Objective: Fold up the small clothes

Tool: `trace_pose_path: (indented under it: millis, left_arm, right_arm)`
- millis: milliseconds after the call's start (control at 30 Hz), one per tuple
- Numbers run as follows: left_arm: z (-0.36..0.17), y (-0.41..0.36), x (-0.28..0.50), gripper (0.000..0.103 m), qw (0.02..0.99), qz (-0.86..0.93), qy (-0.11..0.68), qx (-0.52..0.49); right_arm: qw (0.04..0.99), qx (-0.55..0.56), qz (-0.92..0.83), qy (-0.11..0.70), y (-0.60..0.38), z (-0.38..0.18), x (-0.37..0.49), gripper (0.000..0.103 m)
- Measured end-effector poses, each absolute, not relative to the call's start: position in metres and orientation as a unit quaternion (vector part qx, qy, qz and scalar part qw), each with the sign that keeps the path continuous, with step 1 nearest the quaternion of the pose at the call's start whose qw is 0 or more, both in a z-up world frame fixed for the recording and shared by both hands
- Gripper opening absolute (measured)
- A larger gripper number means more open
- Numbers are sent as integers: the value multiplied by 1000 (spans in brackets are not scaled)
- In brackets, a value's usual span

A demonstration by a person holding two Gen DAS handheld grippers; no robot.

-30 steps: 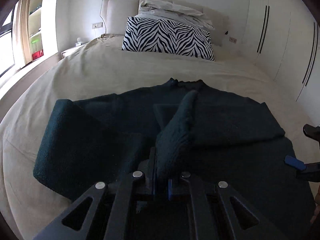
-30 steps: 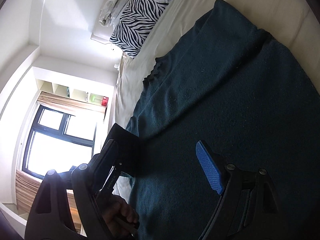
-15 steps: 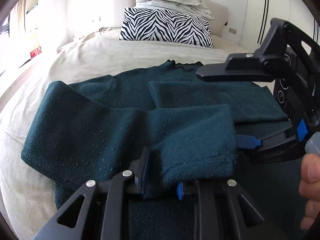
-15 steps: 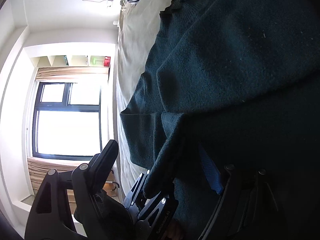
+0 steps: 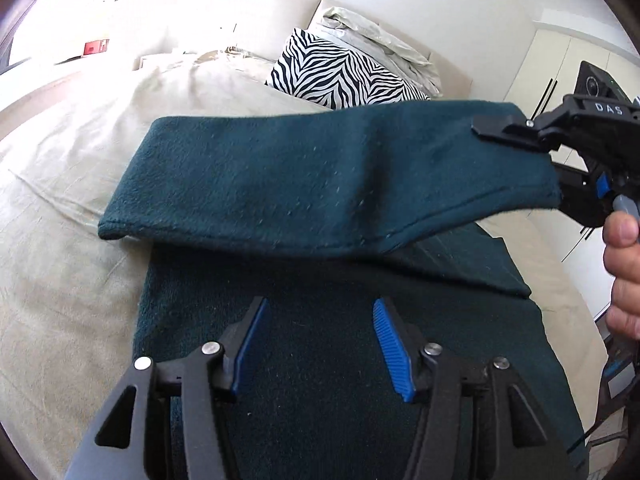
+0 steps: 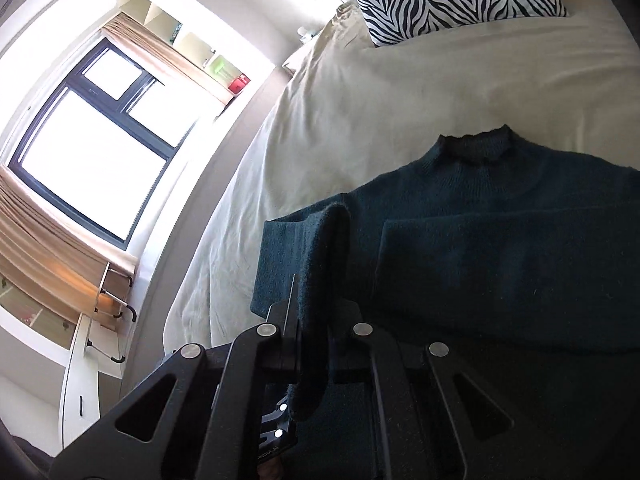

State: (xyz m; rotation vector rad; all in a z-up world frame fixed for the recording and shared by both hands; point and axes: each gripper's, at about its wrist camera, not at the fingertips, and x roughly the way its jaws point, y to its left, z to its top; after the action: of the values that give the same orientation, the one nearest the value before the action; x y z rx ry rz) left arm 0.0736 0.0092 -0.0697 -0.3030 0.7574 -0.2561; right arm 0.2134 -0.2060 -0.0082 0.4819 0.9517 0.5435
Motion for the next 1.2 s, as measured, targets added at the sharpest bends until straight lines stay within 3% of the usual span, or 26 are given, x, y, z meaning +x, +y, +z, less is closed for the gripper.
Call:
trace_pose_path:
  millis: [133,367,733,933,1100,1167,1200]
  left_arm:
    - [-73,11,66,57,906,-125,374,-153]
    - [-81,16,63,57,898,-127,388,-167]
    - [-22,78,110,56,902,-115,341,-238]
    - [-21,77,186,42,892,-127,377,-214]
    - [-72,74,221,42,871,-90,445,-184]
    - [-90,80,215,25,874,-87,441,-186]
    - [-90,82,212,25,876,-92,435,-185]
  right_arm:
    - [835,216,202,464,-250,-19,236,7]
    - [794,306,91,518,-355,-103,268,7]
    - [790,318,86,517,-372,-124,263,7]
    - [785,327,78,520,-368,-135,269,7]
    - [788,319,79,521,-368,-138,274,7]
    - [786,323,90,519,-372,-142,273,8]
    - [784,330,97,517,-375,-143,271,8]
